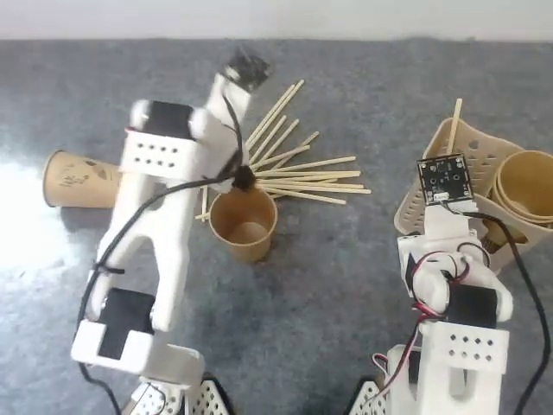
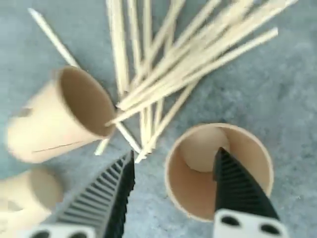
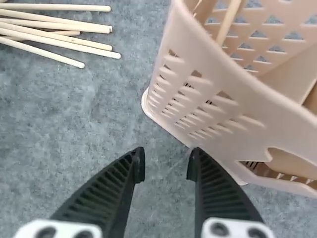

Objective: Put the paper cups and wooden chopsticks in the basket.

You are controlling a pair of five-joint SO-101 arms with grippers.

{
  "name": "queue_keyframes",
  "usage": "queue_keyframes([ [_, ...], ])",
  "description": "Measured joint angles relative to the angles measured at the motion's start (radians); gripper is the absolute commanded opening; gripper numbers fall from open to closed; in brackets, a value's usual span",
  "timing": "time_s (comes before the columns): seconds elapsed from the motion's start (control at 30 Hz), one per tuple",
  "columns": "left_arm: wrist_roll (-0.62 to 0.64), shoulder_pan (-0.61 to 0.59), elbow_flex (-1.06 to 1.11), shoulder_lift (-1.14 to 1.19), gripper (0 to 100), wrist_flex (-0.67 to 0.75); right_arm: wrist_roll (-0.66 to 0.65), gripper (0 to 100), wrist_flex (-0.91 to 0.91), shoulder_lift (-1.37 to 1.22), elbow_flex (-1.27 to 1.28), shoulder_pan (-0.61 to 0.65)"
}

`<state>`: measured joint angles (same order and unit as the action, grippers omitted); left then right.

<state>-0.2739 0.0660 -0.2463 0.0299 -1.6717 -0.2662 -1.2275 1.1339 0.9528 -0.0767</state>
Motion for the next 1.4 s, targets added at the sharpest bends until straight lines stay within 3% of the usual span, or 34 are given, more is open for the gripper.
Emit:
queue_keyframes([
  [0.17,0.015,-0.121,-0.242,-0.04,25,-0.052,0.0,14.7,-0.032,0.0,-0.138,0.032],
  [0.33,0.021,-0.351,-0.192,-0.13,25,-0.057,-0.055,14.7,-0.058,-0.006,-0.284,0.135],
  [0.57,-0.023,-0.592,0.253,-0.265,25,-0.021,-0.06,14.7,-0.092,-0.305,-0.56,0.249],
  [0.8,-0.043,-0.876,0.815,-0.511,25,0.391,0.052,14.7,-0.272,-0.772,-1.008,0.327],
  [1.0,-0.026,-0.914,1.306,-0.721,25,0.712,0.138,14.7,-0.511,-1.1,-1.455,0.42],
  [1.17,0.064,-0.899,1.485,-0.885,25,0.747,0.198,14.7,-0.529,-1.257,-1.576,0.451],
  [1.4,0.074,-0.893,1.648,-1.094,25,0.772,0.212,14.7,-0.529,-1.309,-1.567,0.569],
])
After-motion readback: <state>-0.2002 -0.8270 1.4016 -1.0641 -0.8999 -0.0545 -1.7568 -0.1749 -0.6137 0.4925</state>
